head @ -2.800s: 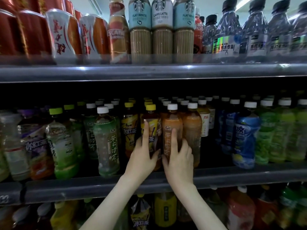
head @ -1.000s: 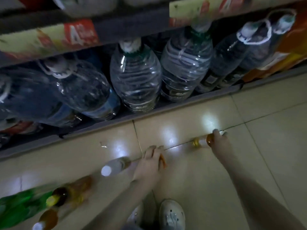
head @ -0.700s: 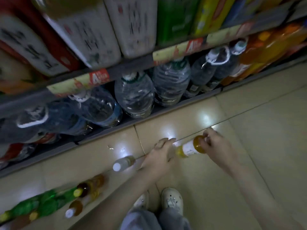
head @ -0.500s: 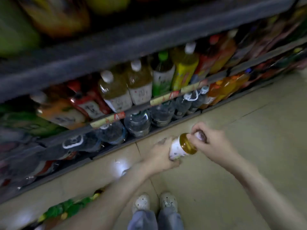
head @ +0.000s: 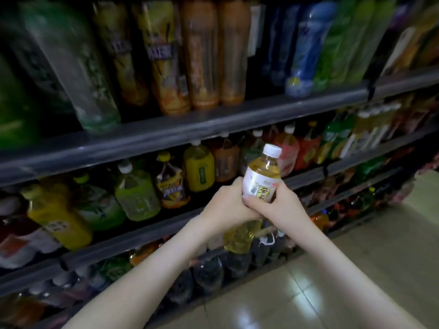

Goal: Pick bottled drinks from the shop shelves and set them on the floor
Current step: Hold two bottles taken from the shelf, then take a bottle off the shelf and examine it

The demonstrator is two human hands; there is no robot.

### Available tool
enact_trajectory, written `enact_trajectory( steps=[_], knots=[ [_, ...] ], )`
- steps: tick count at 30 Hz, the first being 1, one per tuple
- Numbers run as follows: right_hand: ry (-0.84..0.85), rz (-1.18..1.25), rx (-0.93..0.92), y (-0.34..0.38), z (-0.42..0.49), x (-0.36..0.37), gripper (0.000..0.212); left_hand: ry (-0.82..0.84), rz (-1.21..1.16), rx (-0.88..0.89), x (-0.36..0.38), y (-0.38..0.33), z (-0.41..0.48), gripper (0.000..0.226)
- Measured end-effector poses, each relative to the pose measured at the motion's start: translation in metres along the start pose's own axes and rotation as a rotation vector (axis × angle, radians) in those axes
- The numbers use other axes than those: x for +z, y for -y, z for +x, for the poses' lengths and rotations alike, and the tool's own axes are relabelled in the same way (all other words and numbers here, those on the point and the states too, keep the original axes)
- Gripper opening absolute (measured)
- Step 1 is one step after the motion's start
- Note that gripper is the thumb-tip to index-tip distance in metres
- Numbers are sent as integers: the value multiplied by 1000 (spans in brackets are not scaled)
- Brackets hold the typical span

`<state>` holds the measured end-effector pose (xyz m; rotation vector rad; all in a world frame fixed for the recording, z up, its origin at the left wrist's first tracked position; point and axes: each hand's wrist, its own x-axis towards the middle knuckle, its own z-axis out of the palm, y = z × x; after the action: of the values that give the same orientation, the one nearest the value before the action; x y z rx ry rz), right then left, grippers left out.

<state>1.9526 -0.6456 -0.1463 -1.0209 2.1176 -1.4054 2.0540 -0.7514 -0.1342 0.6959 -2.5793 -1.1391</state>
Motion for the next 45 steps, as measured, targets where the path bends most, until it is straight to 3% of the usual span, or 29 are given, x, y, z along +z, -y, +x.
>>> enact_trajectory(
  steps=[6, 8, 11, 13, 15, 20, 25, 36, 41, 45],
  knots=[
    [-188, 70, -324, 51, 45, -56, 42, -106, -18, 233, -50, -57, 31, 70],
    [-287, 129, -429, 70, 61, -74, 42, -295, 91, 355, -62, -67, 38, 63],
    [-429, 203, -609, 90, 84, -93, 50, -769, 227, 476, -78, -71, 50, 50],
    [-463, 208, -699, 99, 101, -98, 58, -1042, 322, 472, -89, -70, 63, 46],
    [-489, 181, -754, 103, 122, -100, 56, -1163, 455, 381, -99, -69, 81, 54],
    [-406, 142, -712, 108, 177, -97, 55, -1106, 711, 10, -114, -61, 120, 90],
    [-277, 74, -616, 114, 224, -87, 69, -1122, 786, -64, -112, -53, 141, 107],
    [-31, -3, -450, 112, 256, -71, 66, -1085, 808, -55, -110, -51, 144, 97],
    [-158, -91, -546, 100, 222, -55, 95, -1014, 812, -22, -98, -42, 134, 84],
    [-322, -210, -728, 70, 166, -15, 82, -976, 784, 92, -78, -19, 100, 61]
  ],
)
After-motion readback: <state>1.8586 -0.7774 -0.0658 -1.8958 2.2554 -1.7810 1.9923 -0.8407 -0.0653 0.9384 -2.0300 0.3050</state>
